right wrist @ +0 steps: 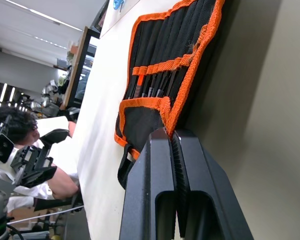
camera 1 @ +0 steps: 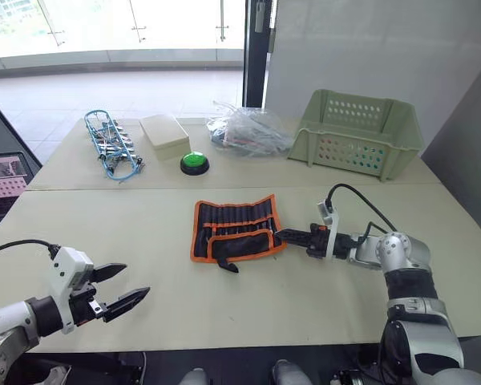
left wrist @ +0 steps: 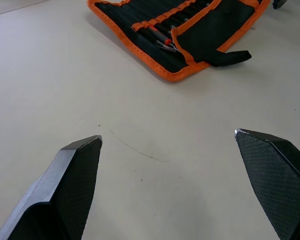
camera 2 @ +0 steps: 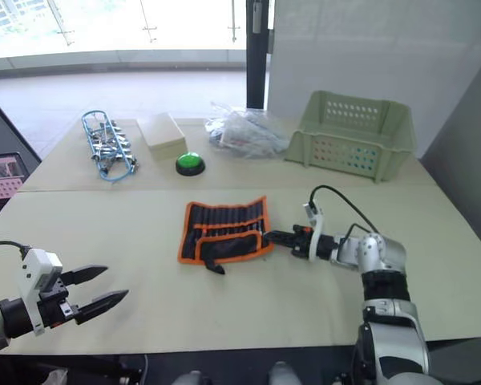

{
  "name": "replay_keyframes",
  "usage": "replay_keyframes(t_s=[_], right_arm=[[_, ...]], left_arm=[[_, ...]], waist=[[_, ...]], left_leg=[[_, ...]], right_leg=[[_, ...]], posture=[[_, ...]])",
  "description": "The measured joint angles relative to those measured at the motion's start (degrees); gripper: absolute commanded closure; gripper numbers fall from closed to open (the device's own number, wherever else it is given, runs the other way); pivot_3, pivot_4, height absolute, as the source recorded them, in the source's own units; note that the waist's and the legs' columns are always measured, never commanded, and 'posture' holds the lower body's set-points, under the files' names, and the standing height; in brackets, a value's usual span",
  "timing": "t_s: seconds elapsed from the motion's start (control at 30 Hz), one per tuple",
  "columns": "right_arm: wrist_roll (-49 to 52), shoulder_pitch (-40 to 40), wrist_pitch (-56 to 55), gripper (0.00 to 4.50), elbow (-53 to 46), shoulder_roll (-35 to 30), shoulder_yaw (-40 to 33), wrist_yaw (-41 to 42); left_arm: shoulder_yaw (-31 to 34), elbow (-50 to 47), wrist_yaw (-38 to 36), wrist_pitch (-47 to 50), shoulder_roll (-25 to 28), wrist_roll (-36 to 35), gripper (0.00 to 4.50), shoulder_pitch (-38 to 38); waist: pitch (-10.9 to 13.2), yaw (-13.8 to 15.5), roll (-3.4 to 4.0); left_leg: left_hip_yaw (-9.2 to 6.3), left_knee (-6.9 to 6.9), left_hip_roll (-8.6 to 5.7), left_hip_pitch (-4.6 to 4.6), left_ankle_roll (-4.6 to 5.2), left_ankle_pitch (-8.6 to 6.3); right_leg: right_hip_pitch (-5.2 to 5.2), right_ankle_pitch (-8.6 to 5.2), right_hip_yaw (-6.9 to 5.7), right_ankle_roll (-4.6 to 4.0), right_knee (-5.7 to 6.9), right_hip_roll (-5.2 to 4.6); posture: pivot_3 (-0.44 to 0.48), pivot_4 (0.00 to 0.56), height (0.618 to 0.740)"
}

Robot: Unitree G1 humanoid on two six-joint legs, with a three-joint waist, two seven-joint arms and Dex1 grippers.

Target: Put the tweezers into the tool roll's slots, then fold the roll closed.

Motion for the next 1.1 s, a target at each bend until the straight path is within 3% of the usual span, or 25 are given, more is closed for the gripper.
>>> replay_keyframes(t_s=[0.2,0.37,0.6,0.97,1.0,1.1], right_arm=[[-2.54,-2.04,-2.99,4.48,-3.87,-1.13,4.88,1.23],[-6.05,-5.11,-6.28,4.48,-9.84,0.47,12.14,1.05],[-8.95,-4.68,-7.76,4.48,-13.19,3.15,16.89,-0.74],[-15.14,-1.93,-13.87,4.48,-12.28,9.21,23.38,-3.9],[-15.87,-1.95,-14.96,3.9,-12.28,9.17,24.17,-3.51],[-16.92,-1.97,-17.75,2.96,-12.37,8.61,26.19,-0.88]], left_arm=[[-3.6,-1.22,-0.21,1.13,-0.02,-0.68,0.0,-0.25],[-5.98,-0.95,-0.09,1.04,-0.01,-0.16,0.0,-2.6],[-6.98,-0.6,0.09,0.84,-0.03,0.16,0.0,-3.14],[-7.75,1.05,-0.26,-0.37,-0.03,0.65,0.0,-4.04],[-7.8,1.24,-0.33,-0.46,-0.03,0.78,0.0,-4.1],[-7.92,1.57,-0.59,-1.23,-0.03,1.06,0.0,-4.15]], waist=[[0.05,-0.4,0.08],[0.05,-0.52,0.08],[0.05,-0.29,0.08],[0.05,-0.44,0.08],[0.05,-0.44,0.08],[0.05,-0.45,0.08]], left_leg=[[0.01,-0.07,0.02,-0.03,0.0,0.0],[0.0,-0.13,0.06,-0.02,0.0,0.0],[-0.01,-0.14,-0.01,-0.09,-0.01,0.0],[0.0,-0.23,-0.02,-0.11,-0.04,0.02],[0.0,-0.23,-0.01,-0.1,-0.04,0.02],[-0.01,-0.23,0.0,-0.09,-0.05,0.03]], right_leg=[[-0.09,0.0,0.0,0.0,-0.01,0.02],[-0.11,0.0,0.0,0.0,-0.01,0.05],[-0.19,0.01,0.0,-0.01,-0.01,-0.04],[-0.34,0.01,0.0,-0.02,0.09,-0.04],[-0.34,0.01,0.0,-0.02,0.1,-0.04],[-0.34,0.01,0.0,-0.02,0.1,-0.02]], posture=[[0.0,0.15,0.74],[0.0,0.15,0.74],[0.0,0.15,0.74],[0.0,0.15,0.74],[0.0,0.15,0.74],[0.0,0.15,0.74]])
